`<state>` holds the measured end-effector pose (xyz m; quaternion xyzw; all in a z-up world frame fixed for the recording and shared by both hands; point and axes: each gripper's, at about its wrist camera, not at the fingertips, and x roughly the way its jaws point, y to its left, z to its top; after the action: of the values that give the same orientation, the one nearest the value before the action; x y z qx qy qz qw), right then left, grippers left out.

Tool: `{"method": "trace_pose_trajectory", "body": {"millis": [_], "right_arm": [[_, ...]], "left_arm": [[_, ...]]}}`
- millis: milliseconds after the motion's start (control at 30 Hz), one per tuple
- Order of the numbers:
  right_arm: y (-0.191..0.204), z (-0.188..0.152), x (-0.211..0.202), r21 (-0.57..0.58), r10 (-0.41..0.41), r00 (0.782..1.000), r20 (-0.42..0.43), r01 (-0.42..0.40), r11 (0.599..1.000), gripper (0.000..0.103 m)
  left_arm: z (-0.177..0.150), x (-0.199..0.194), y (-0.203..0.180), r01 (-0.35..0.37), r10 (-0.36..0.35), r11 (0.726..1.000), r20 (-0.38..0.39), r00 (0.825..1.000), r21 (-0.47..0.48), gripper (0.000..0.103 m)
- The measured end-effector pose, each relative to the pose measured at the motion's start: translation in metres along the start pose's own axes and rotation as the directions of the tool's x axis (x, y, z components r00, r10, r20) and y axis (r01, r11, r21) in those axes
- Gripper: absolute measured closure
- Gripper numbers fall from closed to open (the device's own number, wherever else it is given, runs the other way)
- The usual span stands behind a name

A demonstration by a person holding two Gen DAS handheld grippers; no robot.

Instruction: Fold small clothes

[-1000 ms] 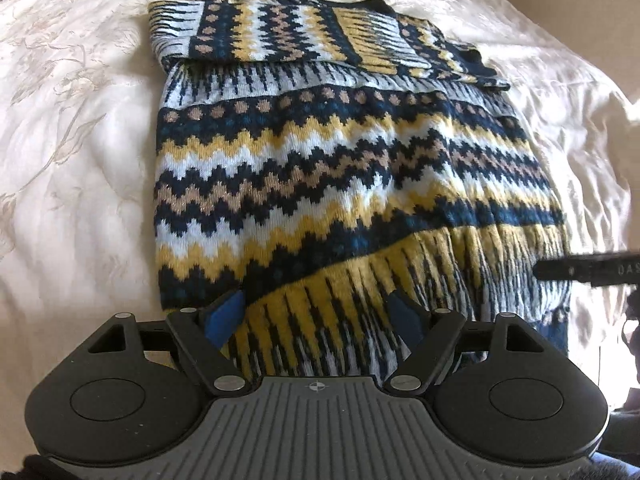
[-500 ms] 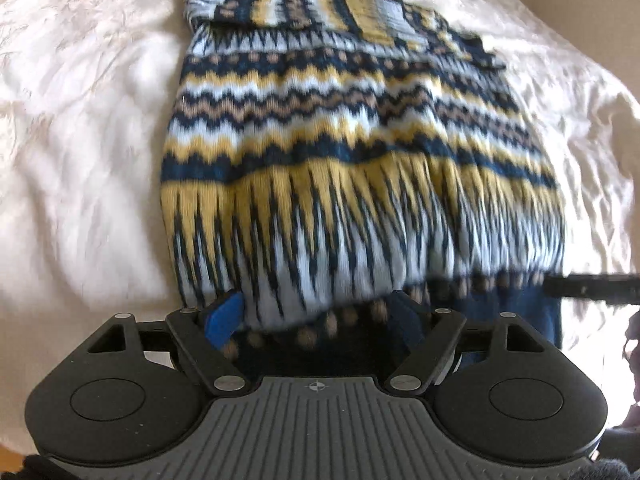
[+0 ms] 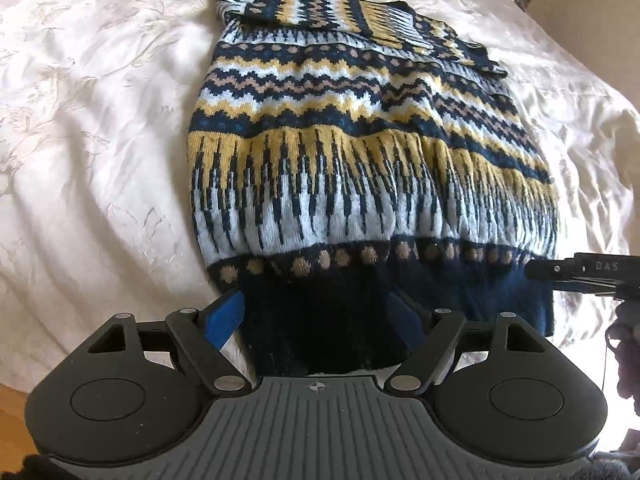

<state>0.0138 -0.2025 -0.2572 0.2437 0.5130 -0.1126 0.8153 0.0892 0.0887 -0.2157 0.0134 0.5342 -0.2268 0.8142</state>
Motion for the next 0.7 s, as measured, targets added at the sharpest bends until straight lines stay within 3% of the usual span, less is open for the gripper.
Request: {"method": "trace_pose_trajectory", "body": {"millis": [100,133,233,333,433,500,600,633,700], "right_arm": [[0.002,0.0,0.0,-0.013,-0.004,1.0,-0.03,0.004,1.0,0.062],[0.004,0.0,-0.001,-0.029,-0.006,0.999,-0.041,0.005,1.0,0.085],[0.009,-0.002,-0.015,-0.057,0.043,0.999,-0.017,-0.044,0.997,0.091],[0.006,-0.007,-0.032,-0.073,0.01,1.0,0.007,-0.01,0.997,0.092],[-0.012,-0.012,-0.022,-0.021,-0.047,0.998,-0.037,0.047,0.999,0.093],[-0.018,-0.011,-0.022,0.015,0.012,0.999,-0.03,-0.011,1.0,0.09],[-0.013,-0.009,-0.026,0.009,0.058,0.998,-0.015,-0.058,0.998,0.065],[-0.011,-0.01,-0.027,-0.004,0.069,0.997,-0.016,-0.069,0.998,0.046],[-0.007,-0.013,-0.027,-0.028,0.08,0.997,-0.018,-0.08,0.996,0.032]], "left_arm": [[-0.003,-0.001,-0.003,-0.003,0.003,1.0,0.006,1.0,0.003,0.025],[-0.004,-0.001,-0.003,-0.002,0.002,1.0,0.008,1.0,0.002,0.025],[-0.006,-0.002,-0.004,0.002,-0.002,1.0,0.01,1.0,0.004,0.025],[-0.008,-0.003,-0.003,0.008,-0.008,1.0,0.025,1.0,-0.003,0.025],[-0.01,0.001,0.0,0.006,-0.006,1.0,0.022,1.0,-0.015,0.025],[-0.011,0.003,0.003,0.007,-0.007,1.0,0.021,1.0,-0.021,0.025],[-0.013,0.005,0.005,0.016,-0.015,1.0,0.029,0.999,-0.023,0.025],[-0.013,0.005,0.006,0.016,-0.015,1.0,0.032,0.999,-0.022,0.025],[-0.014,0.008,0.008,0.015,-0.014,1.0,0.038,0.999,-0.026,0.025]]}}
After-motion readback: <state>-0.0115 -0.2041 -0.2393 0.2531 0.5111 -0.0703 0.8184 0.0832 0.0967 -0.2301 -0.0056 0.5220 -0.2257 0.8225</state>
